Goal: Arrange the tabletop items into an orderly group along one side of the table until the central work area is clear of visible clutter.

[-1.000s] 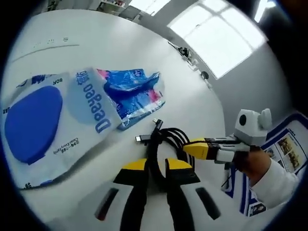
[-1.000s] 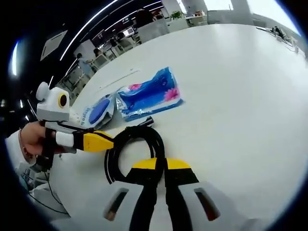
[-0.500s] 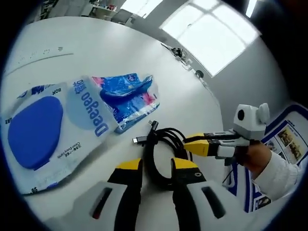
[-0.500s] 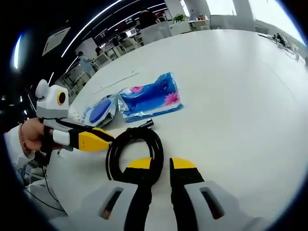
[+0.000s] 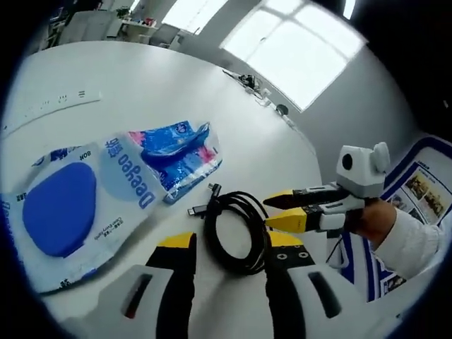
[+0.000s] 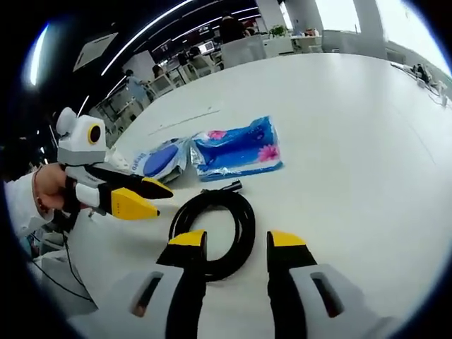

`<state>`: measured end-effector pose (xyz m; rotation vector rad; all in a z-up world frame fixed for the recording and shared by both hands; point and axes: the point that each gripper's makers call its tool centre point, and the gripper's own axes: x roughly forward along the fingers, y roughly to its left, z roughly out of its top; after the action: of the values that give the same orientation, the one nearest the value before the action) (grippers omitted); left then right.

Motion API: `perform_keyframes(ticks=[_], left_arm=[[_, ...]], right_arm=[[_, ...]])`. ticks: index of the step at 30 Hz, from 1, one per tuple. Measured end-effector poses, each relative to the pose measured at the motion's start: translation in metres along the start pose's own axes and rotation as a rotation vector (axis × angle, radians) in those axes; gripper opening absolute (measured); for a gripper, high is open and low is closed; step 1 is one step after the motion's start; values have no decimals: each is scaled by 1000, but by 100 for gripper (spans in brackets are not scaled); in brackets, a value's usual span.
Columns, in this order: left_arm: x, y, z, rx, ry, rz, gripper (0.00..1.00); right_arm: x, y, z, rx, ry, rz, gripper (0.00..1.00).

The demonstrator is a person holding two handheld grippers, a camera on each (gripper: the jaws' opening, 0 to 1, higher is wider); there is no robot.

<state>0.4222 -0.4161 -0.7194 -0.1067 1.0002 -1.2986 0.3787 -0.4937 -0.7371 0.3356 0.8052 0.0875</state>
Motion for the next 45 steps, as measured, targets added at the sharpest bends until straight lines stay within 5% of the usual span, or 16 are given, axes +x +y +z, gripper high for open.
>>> perform_keyframes(ticks=[12,22,45], left_arm=[[-21,-7,2,77,-23,7,51],[-43,-10,-1,104,-44,15,56],[-116,-20,-7,159,-123,42,66]], right_arm=[[-11,15,8,-36,-23,34,44],[-32,50,20,-93,-61,76,51],[-61,92,35,-177,-110,140,65]])
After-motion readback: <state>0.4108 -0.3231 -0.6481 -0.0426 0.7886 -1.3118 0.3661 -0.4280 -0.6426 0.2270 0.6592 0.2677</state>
